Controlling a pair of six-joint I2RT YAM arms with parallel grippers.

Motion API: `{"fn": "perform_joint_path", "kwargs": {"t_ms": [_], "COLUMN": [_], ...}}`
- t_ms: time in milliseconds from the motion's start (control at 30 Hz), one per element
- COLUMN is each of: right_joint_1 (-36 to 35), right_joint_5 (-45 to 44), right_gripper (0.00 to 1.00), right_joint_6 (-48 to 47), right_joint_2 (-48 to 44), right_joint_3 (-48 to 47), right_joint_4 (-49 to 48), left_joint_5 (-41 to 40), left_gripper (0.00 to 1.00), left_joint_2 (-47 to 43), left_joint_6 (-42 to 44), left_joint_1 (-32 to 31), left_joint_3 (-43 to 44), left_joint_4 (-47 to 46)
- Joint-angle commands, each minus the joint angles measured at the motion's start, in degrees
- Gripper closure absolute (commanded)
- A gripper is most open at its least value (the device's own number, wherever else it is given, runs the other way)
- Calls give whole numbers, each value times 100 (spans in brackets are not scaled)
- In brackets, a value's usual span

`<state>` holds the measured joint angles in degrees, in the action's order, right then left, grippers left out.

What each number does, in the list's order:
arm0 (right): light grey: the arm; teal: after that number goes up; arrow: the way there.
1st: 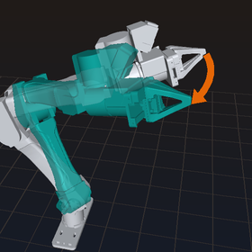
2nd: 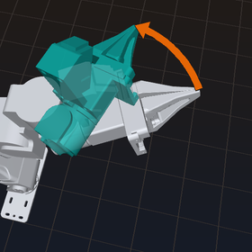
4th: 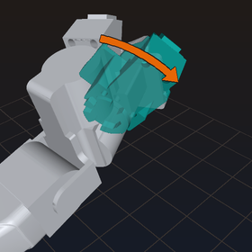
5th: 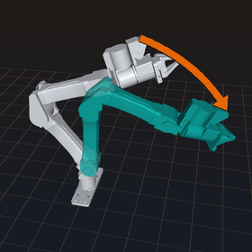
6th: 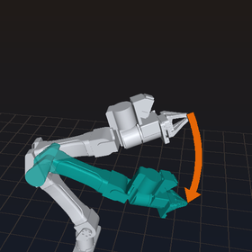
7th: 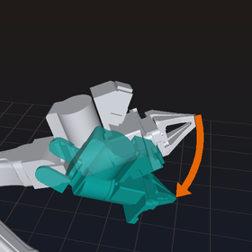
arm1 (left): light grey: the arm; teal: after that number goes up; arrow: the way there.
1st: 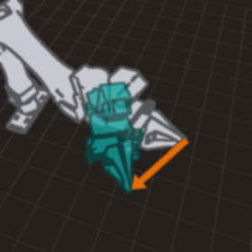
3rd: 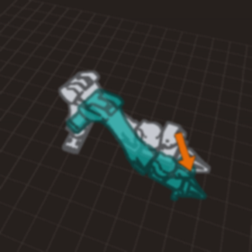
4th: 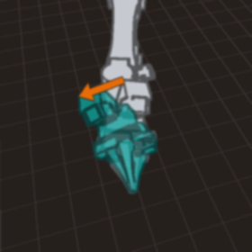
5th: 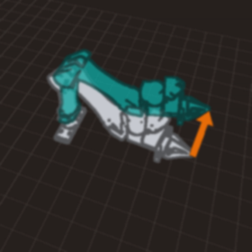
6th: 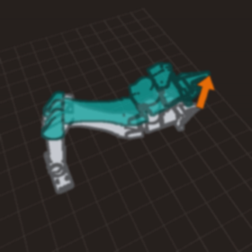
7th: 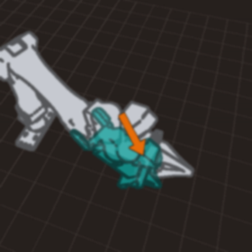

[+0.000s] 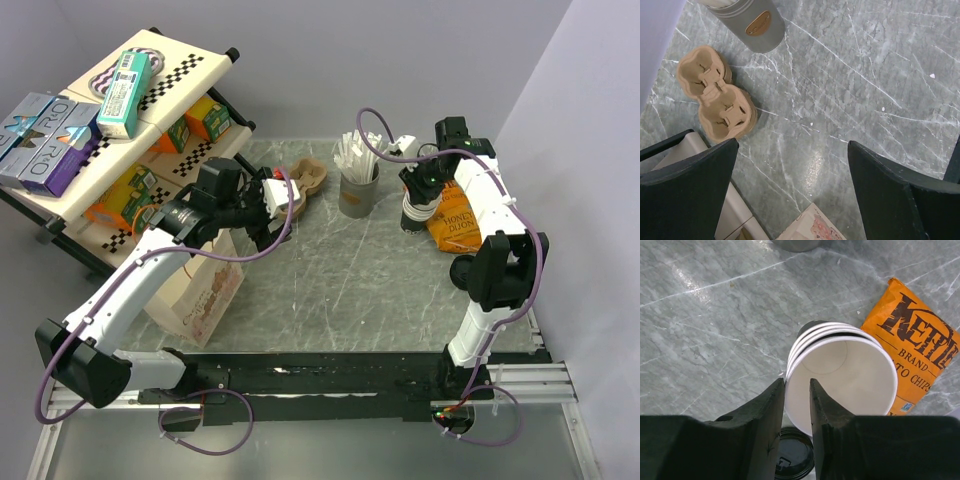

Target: Pack the takeout coffee

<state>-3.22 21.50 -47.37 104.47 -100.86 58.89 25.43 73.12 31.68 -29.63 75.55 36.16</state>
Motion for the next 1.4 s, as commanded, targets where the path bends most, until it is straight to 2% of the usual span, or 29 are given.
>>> {"fn": "perform_joint_path", "kwargs": {"t_ms": [0,200,500,967,1167,1233,1300,1333,1367], "right_joint_1": [-29,-38,-38,-178,-266,-337,-276,-275,-458], "right_joint_5": [-58,-111,-417,-743,-1112,-1262,-1008,-1016,-1259], "right_gripper": [66,73,100,100,100,100,100,100,100], "right_joint_6": [-35,-17,-105,-176,-438,-579,-353,-317,-664], "right_joint_2": [12,-49,-303,-866,-1086,-1165,-1262,-1227,-1070], "right_joint_3": [-136,-83,-74,181,610,716,603,594,620], "right_joint_4": [140,79,8,-493,-932,-1072,-1204,-1005,-785], "left_joint_5": [-12,-21,-21,252,278,200,77,76,93], "left_gripper": [2,2,2,2,3,4,4,4,3], "left_joint_2": [-35,-52,-79,-35,18,53,36,27,27], "left_joint_6": [-57,-48,-13,-180,-215,-425,-976,-1154,-1303], "left_joint_1": [-26,-26,-26,-34,-52,-69,-87,-104,-122], "left_joint_3": [153,153,118,-14,-14,-31,-101,-137,-172], "left_joint_4": [-180,-188,-224,-399,-540,-671,-1084,-1233,-1443]}}
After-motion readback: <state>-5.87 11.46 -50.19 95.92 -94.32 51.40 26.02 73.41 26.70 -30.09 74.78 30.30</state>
